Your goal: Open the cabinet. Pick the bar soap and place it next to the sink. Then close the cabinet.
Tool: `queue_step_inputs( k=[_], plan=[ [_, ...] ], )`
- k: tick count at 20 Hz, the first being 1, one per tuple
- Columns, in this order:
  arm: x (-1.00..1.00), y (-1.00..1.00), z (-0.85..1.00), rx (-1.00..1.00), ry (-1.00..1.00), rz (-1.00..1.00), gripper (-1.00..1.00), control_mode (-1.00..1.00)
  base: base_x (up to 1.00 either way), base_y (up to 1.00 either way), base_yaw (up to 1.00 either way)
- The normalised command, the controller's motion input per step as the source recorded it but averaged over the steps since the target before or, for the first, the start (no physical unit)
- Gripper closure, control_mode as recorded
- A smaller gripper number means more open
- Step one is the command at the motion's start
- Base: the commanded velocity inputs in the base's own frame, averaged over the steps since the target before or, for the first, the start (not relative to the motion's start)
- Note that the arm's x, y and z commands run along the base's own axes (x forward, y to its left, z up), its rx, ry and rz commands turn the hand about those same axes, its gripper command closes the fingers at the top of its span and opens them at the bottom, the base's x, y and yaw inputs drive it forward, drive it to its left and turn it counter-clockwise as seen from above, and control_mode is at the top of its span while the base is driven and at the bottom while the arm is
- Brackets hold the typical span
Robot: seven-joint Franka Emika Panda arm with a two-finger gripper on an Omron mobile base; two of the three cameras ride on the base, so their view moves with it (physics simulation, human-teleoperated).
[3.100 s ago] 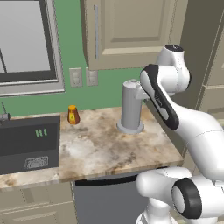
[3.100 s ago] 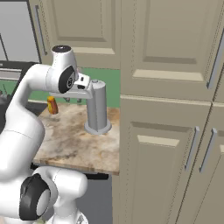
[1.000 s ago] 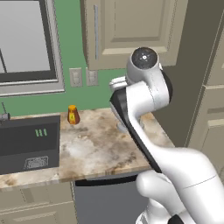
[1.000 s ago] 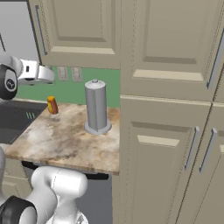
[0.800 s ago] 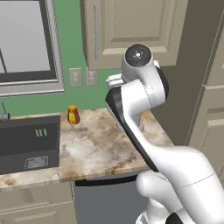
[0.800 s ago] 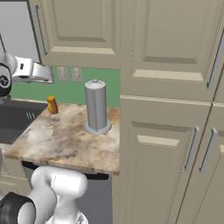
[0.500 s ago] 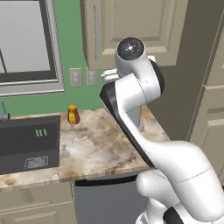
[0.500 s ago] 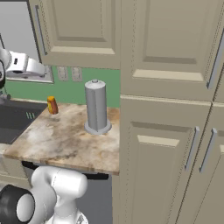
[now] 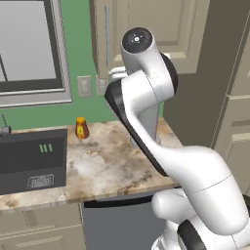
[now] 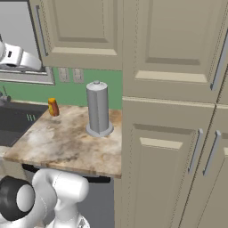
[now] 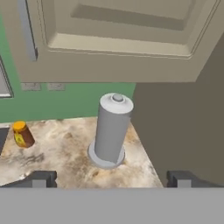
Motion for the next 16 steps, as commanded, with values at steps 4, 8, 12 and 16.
queue_step_inputs(
  k=[4, 8, 12, 16],
  plan=[
    [0.23, 0.13, 0.09, 0.02, -0.01, -0.06, -1.0, -1.0, 0.0, 0.0, 0.0],
    [0.3, 0.12, 0.0, 0.0, -0.05, -0.01, -1.0, -1.0, 0.0, 0.0, 0.0],
    [0.38, 0.03, 0.01, 0.0, -0.11, 0.01, -1.0, -1.0, 0.0, 0.0, 0.0],
    [0.31, 0.04, 0.07, 0.0, -0.17, 0.03, -1.0, -1.0, 0.0, 0.0, 0.0]
  ],
)
